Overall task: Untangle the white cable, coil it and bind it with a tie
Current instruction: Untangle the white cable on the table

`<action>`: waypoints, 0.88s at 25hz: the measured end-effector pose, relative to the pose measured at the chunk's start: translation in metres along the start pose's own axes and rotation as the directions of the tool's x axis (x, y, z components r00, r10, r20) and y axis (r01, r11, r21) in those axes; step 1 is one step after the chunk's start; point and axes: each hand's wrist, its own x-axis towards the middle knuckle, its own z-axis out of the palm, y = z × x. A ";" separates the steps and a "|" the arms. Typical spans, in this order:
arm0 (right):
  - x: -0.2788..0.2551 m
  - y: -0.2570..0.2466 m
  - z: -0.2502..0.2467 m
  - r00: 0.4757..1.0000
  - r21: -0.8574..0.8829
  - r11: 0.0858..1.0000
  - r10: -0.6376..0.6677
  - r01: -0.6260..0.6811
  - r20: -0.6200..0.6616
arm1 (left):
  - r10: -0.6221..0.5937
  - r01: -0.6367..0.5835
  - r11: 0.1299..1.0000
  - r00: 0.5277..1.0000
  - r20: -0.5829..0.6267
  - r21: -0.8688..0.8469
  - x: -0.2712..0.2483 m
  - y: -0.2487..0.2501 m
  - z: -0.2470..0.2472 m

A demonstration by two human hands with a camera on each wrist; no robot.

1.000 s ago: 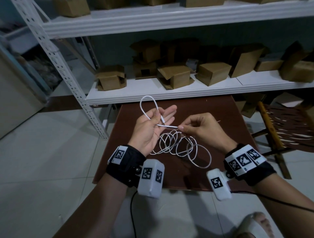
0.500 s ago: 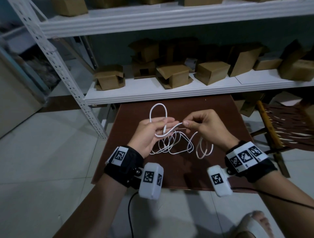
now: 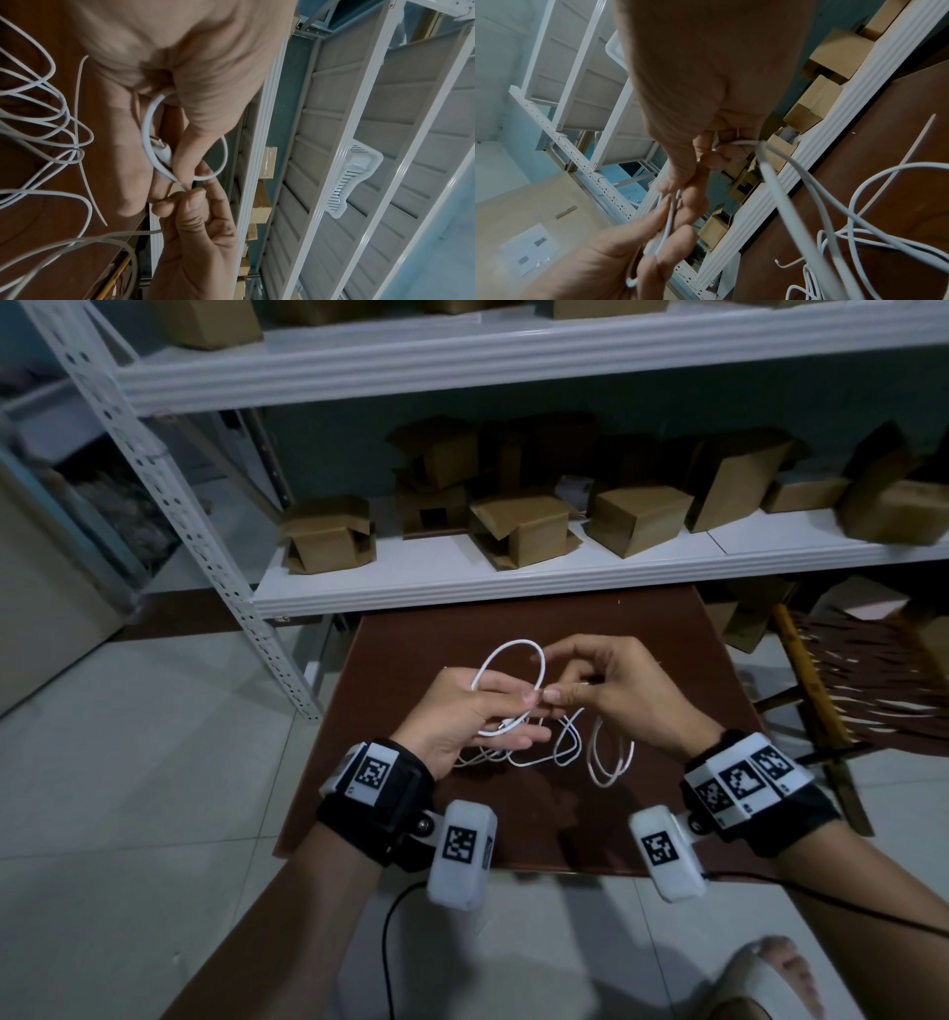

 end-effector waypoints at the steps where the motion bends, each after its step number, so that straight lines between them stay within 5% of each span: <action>1: 0.000 -0.001 -0.001 1.000 0.032 0.999 0.009 -0.010 0.021 | -0.010 0.010 1.000 1.000 0.019 0.004 0.000 0.000 0.000; 6: 0.000 -0.002 0.002 1.000 0.215 0.976 0.019 -0.020 0.010 | -0.021 0.024 0.999 0.997 0.081 -0.042 -0.001 0.001 0.001; 12: 0.002 -0.005 -0.002 0.981 0.337 0.941 0.082 -0.019 -0.175 | 0.104 -0.097 0.957 0.995 0.011 -0.273 0.002 0.001 -0.012; 18: 0.000 -0.006 0.002 0.991 0.318 0.947 0.092 -0.055 -0.101 | 0.170 -0.194 0.936 0.980 -0.106 -0.293 0.007 0.001 -0.014; 22: 0.002 -0.007 0.012 0.981 0.373 0.927 0.099 -0.031 -0.164 | 0.217 -0.173 0.850 0.976 0.033 -0.497 0.011 -0.002 -0.003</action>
